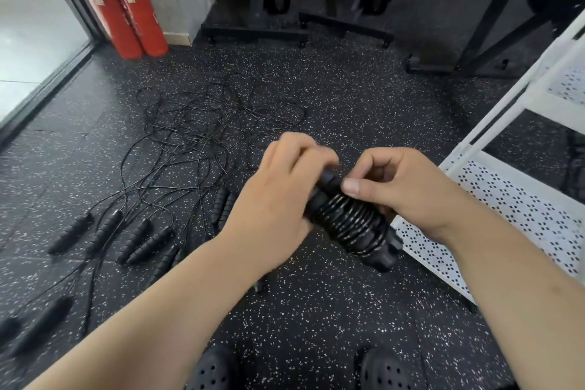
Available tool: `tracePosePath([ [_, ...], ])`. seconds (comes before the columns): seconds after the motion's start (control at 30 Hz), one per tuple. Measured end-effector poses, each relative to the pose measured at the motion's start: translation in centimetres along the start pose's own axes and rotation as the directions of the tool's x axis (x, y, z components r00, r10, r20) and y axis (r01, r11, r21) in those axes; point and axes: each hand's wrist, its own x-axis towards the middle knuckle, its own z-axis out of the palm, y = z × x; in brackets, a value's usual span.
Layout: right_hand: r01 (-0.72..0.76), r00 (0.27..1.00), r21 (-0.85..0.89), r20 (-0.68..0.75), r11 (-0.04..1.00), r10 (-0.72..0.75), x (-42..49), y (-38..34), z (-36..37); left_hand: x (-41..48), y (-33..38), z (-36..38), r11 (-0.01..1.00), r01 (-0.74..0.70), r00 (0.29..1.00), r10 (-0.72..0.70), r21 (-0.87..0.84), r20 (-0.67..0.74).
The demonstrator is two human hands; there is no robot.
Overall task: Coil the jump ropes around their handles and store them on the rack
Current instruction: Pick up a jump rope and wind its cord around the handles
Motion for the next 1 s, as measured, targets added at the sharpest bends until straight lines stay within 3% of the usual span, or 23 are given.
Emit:
tracePosePath([
  [0.07,0.001,0.995,0.05,-0.098,0.999,0.004,0.2,-0.1,0.8,0.3,0.2,0.0,0.929,0.351,0.934,-0.356,-0.117,-0.027],
  [0.13,0.014,0.978,0.066,-0.209,0.998,0.0,0.4,0.0,1.6,0.7,0.7,-0.2,0.651,0.621,0.75,-0.655,-0.437,0.089],
  [0.2,0.029,0.949,0.051,-0.317,0.998,-0.011,0.6,0.0,2.8,0.9,1.2,-0.1,0.226,0.653,0.585,-0.756,-0.723,0.292],
  [0.23,0.034,0.93,0.029,-0.366,0.999,-0.022,0.7,0.1,3.3,1.1,1.5,0.1,0.064,0.632,0.537,-0.755,-0.772,0.377],
  [0.27,0.027,0.91,-0.013,-0.413,1.0,-0.03,0.8,0.3,3.8,1.1,1.9,0.2,-0.01,0.621,0.526,-0.736,-0.784,0.426],
  [0.37,-0.012,0.878,-0.198,-0.471,0.98,-0.084,1.0,0.9,4.9,0.7,3.0,0.9,0.076,0.641,0.577,-0.704,-0.763,0.414],
  [0.53,0.05,0.935,-0.363,-0.31,0.93,-0.172,0.0,-0.3,5.2,0.7,2.8,0.4,0.098,0.609,0.568,-0.747,-0.787,0.346],
  [0.67,0.077,0.983,-0.292,-0.135,0.953,-0.121,-0.2,-1.3,3.3,0.7,2.5,-0.1,0.115,0.609,0.6,-0.714,-0.785,0.361],
  [0.83,0.158,0.963,-0.272,-0.17,0.949,-0.209,-0.3,-1.8,2.8,1.0,3.1,0.0,0.06,0.582,0.631,-0.663,-0.811,0.403],
  [0.9,0.162,0.957,-0.177,-0.214,0.971,-0.198,-0.4,-1.9,2.7,1.2,2.9,-0.2,0.014,0.572,0.626,-0.653,-0.82,0.425],
  [1.0,0.151,0.959,0.104,-0.255,0.983,-0.12,-0.6,-1.8,3.4,1.4,2.5,-0.4,-0.078,0.547,0.652,-0.585,-0.834,0.482],
])
